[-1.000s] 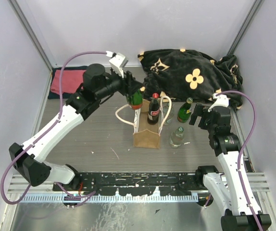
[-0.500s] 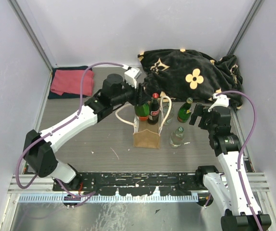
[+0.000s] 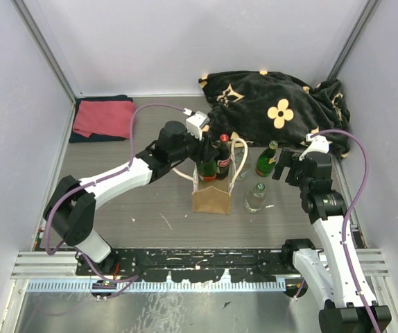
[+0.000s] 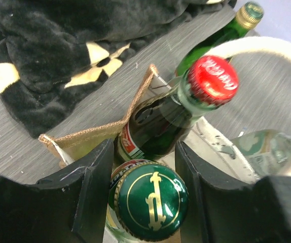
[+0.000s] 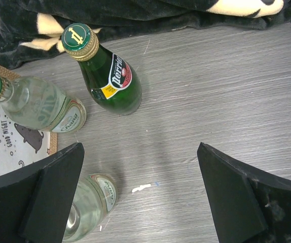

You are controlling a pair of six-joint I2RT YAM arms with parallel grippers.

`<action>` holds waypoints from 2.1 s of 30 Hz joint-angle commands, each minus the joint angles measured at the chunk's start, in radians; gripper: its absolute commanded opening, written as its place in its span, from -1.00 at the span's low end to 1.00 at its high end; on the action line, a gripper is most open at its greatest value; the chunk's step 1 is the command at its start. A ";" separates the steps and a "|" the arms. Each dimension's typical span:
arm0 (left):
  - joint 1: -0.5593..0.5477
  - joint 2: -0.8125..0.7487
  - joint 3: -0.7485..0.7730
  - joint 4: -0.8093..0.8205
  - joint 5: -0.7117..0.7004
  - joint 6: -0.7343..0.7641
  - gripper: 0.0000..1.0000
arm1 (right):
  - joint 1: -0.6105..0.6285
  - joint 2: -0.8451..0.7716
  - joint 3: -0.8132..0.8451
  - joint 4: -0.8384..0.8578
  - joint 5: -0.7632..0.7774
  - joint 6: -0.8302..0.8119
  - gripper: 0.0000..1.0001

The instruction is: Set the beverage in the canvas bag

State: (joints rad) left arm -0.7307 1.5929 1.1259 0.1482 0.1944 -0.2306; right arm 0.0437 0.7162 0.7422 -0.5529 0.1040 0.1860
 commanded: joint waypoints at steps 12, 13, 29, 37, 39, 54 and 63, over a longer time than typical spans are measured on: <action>-0.033 0.050 -0.123 0.381 -0.082 0.192 -1.00 | -0.005 0.009 0.008 0.062 -0.012 0.008 1.00; -0.035 0.056 -0.131 0.394 -0.089 0.205 -1.00 | -0.004 0.009 0.007 0.061 -0.011 0.007 1.00; -0.059 0.099 -0.214 0.493 -0.129 0.297 -1.00 | -0.005 0.014 -0.003 0.071 -0.015 0.016 1.00; -0.058 0.127 -0.230 0.465 -0.117 0.296 -1.00 | -0.004 0.012 -0.010 0.071 -0.015 0.017 1.00; -0.059 0.132 -0.225 0.453 -0.113 0.297 -0.94 | -0.004 0.014 -0.011 0.071 -0.017 0.018 1.00; -0.059 0.042 -0.175 0.334 -0.085 0.277 0.91 | -0.004 0.020 -0.010 0.080 -0.032 0.031 1.00; -0.071 -0.060 -0.161 0.260 -0.074 0.214 0.95 | -0.004 0.017 -0.010 0.079 -0.033 0.030 1.00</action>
State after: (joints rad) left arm -0.7948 1.5925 0.9230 0.4366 0.1181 0.0189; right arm 0.0437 0.7338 0.7254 -0.5274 0.0761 0.2092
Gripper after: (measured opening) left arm 0.972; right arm 0.999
